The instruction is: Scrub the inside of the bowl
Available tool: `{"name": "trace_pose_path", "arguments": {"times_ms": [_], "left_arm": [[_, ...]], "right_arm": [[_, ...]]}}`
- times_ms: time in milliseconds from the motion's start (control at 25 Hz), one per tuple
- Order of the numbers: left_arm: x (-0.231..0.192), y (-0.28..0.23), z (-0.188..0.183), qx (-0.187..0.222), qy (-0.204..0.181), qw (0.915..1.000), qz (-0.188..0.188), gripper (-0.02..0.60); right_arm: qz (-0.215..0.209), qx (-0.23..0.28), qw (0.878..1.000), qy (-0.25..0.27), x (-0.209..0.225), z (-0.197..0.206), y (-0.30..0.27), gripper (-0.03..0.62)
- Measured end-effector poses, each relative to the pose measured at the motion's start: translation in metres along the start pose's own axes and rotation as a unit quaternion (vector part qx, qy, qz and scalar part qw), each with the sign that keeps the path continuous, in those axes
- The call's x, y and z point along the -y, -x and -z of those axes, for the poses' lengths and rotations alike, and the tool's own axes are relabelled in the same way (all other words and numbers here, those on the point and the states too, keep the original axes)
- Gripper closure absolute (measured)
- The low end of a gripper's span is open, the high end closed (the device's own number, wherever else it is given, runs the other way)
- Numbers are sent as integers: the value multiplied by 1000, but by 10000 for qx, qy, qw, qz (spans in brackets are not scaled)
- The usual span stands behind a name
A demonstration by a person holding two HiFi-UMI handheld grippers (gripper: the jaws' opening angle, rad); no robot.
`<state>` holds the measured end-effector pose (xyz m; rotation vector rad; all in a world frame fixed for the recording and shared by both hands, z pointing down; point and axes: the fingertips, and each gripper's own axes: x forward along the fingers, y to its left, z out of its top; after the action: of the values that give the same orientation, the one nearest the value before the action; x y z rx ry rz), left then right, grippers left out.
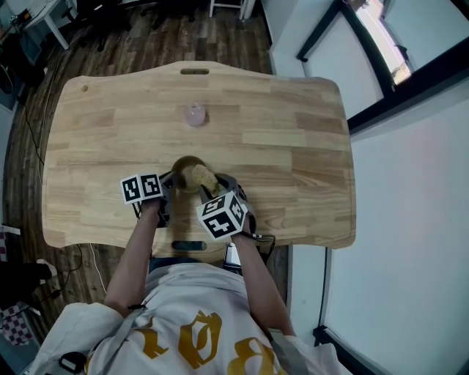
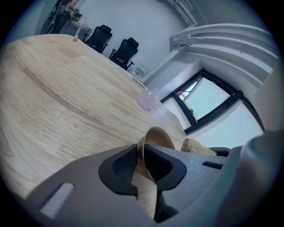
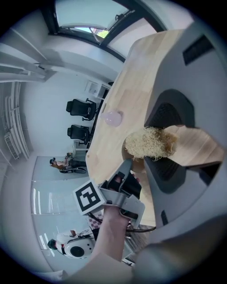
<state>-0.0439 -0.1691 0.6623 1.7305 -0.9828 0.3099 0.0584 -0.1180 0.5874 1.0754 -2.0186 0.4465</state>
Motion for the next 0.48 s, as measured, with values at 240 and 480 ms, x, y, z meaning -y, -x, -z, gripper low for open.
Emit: {"name": "trace_pose_path", "arguments": {"times_ms": [240,480], "left_arm": [[7,-9,2,-2,13,9999,131,534],[-3,18,-10,328,-844,9945,-523,457]], "right_arm": [[24,149,9991,-388,7,-2,4,421],[240,802,9914,-1008,20,-17,18,421]]}}
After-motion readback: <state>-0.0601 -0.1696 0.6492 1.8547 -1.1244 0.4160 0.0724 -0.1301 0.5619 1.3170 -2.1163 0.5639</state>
